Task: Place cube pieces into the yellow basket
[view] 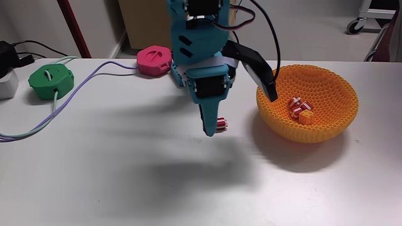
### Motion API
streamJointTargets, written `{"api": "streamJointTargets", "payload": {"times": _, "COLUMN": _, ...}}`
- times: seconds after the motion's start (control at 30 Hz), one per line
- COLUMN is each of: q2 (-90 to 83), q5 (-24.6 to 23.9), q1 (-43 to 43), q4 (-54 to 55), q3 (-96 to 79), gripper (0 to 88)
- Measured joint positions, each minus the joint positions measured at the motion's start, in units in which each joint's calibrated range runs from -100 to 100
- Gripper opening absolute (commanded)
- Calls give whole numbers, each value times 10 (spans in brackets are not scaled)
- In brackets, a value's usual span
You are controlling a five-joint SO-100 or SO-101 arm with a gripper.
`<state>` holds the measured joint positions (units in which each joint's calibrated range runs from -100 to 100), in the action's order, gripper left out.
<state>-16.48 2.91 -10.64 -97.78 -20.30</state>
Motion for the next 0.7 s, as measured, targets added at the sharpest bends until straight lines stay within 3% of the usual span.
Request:
{"api": "streamJointTargets", "payload": {"times": 0.33, "q2": 32, "q5": 19, "q1": -33, "q4": 105, "q3": -76, "gripper": 142}}
{"api": "streamJointTargets", "payload": {"times": 0.7, "q2": 32, "q5": -22, "q1": -256, "q4": 120, "q3": -94, "gripper": 152}}
